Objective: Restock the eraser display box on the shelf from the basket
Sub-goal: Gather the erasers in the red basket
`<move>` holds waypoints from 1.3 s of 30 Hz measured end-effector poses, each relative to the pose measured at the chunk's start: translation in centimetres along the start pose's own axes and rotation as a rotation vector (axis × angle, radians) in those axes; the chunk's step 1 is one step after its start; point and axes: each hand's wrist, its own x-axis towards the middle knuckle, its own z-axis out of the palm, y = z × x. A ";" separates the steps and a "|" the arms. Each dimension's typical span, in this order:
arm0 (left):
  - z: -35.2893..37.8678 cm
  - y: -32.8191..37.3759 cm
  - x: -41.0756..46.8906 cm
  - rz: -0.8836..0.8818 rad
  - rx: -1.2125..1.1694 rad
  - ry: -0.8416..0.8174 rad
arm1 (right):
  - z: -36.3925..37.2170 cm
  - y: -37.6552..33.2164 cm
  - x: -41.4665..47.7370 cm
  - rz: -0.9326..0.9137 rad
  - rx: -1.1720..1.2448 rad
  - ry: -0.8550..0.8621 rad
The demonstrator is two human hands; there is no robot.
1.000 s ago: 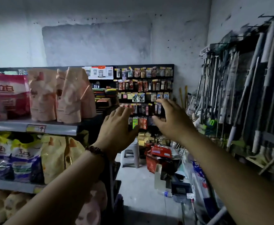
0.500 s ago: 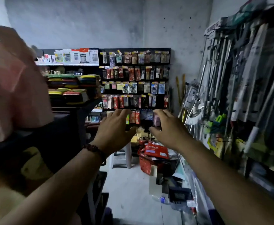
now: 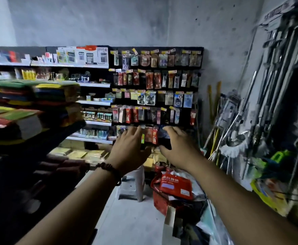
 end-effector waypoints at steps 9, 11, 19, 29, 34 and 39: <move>10.3 -9.6 17.8 -0.023 0.042 0.024 | 7.8 8.0 18.9 0.007 -0.059 -0.022; 12.1 -12.4 22.8 -0.040 0.037 0.005 | 9.7 9.3 24.2 0.008 -0.061 -0.031; 17.9 -23.1 40.7 -0.075 0.034 -0.013 | 15.2 12.9 43.2 -0.028 -0.087 -0.078; 25.1 -39.4 53.9 -0.200 0.108 0.005 | 28.9 13.8 64.8 -0.168 -0.098 -0.188; 24.6 -50.8 57.6 -0.414 0.199 -0.007 | 37.7 9.8 77.7 -0.347 -0.054 -0.291; 22.1 -61.7 58.7 -0.607 0.326 0.015 | 45.8 1.4 88.8 -0.562 -0.025 -0.348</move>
